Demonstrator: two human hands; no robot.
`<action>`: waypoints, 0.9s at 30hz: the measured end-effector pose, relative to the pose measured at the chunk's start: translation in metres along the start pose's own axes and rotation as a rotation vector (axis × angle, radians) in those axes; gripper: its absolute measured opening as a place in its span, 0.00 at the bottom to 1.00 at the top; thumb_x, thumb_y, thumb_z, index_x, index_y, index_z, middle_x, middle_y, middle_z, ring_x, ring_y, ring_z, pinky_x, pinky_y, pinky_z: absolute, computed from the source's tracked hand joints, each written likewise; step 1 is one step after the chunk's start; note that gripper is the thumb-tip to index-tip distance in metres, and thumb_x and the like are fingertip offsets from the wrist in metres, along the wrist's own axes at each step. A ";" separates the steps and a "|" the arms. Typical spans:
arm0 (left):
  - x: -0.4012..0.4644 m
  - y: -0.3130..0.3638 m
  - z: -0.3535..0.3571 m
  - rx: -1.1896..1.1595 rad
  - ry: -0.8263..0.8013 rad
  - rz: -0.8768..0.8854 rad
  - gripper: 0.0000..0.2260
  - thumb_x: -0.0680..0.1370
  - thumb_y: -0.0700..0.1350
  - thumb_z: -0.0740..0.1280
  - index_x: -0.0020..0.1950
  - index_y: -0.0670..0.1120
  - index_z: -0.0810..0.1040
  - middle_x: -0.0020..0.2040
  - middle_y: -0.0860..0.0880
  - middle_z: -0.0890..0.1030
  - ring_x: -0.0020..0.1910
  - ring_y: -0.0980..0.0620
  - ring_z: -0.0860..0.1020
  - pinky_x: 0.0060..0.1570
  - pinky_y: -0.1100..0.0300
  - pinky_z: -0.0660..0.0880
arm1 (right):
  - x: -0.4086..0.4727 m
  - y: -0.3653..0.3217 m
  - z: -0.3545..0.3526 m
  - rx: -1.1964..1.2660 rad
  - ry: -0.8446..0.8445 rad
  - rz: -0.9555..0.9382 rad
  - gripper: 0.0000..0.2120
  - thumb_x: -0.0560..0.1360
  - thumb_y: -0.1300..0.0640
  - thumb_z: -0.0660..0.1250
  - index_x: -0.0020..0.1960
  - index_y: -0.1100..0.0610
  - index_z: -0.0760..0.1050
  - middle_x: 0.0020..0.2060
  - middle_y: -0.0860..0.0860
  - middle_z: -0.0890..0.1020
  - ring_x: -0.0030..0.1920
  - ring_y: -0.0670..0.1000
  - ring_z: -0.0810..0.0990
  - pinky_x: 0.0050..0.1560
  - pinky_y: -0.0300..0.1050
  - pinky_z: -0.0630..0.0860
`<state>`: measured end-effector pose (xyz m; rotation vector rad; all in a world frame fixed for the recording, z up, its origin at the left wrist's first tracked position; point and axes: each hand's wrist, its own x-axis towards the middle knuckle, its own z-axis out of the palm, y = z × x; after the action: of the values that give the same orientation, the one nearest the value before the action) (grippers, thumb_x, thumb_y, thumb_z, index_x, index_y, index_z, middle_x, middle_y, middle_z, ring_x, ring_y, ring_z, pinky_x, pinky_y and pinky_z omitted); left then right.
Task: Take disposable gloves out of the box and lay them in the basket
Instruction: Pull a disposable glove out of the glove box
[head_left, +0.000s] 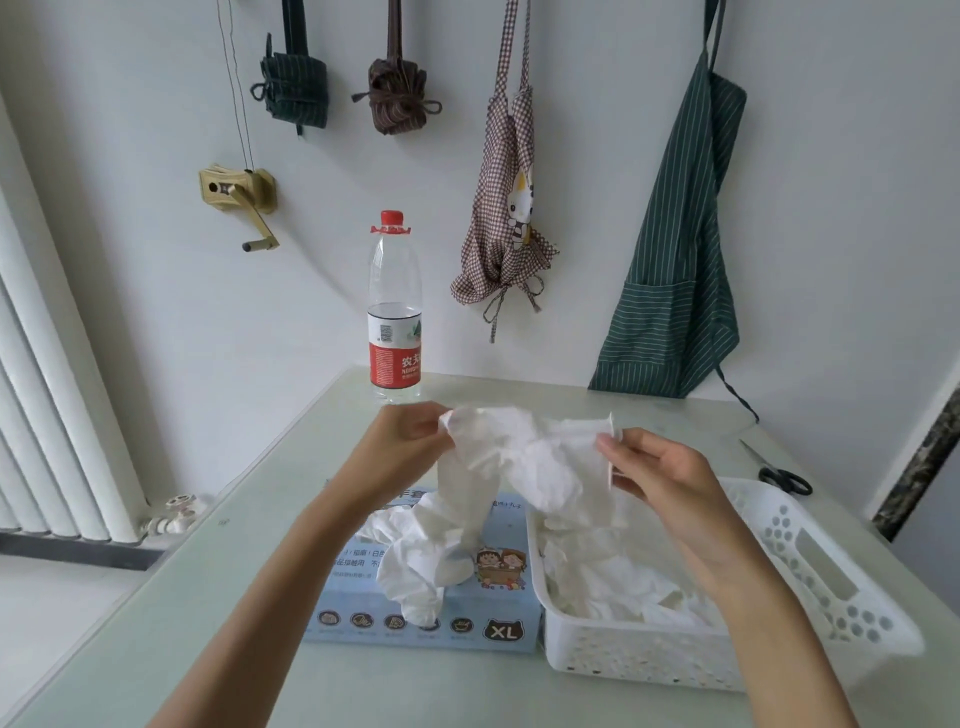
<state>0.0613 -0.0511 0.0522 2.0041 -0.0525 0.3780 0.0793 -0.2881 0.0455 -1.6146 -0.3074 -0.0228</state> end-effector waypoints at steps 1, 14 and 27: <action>-0.001 -0.004 0.003 0.018 -0.038 -0.021 0.05 0.76 0.39 0.67 0.46 0.46 0.81 0.38 0.55 0.82 0.35 0.65 0.77 0.40 0.69 0.73 | -0.002 -0.001 -0.004 -0.013 0.010 -0.027 0.07 0.74 0.53 0.68 0.46 0.56 0.81 0.39 0.47 0.83 0.45 0.44 0.80 0.55 0.39 0.74; -0.010 0.052 0.063 0.207 -0.390 0.197 0.31 0.70 0.64 0.67 0.69 0.54 0.68 0.65 0.59 0.73 0.62 0.60 0.73 0.63 0.60 0.70 | -0.028 -0.014 -0.051 -0.271 0.068 -0.293 0.07 0.78 0.59 0.64 0.45 0.52 0.80 0.38 0.47 0.84 0.40 0.43 0.82 0.43 0.31 0.75; 0.026 0.036 0.087 0.123 -0.326 0.234 0.03 0.77 0.46 0.69 0.49 0.49 0.79 0.48 0.49 0.83 0.48 0.51 0.81 0.50 0.53 0.78 | -0.022 -0.011 -0.094 -0.215 0.430 -0.305 0.07 0.79 0.55 0.62 0.44 0.53 0.77 0.35 0.47 0.77 0.32 0.38 0.73 0.35 0.26 0.68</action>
<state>0.0994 -0.1407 0.0561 2.1715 -0.4816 0.2010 0.0718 -0.3843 0.0591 -1.7119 -0.2179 -0.6470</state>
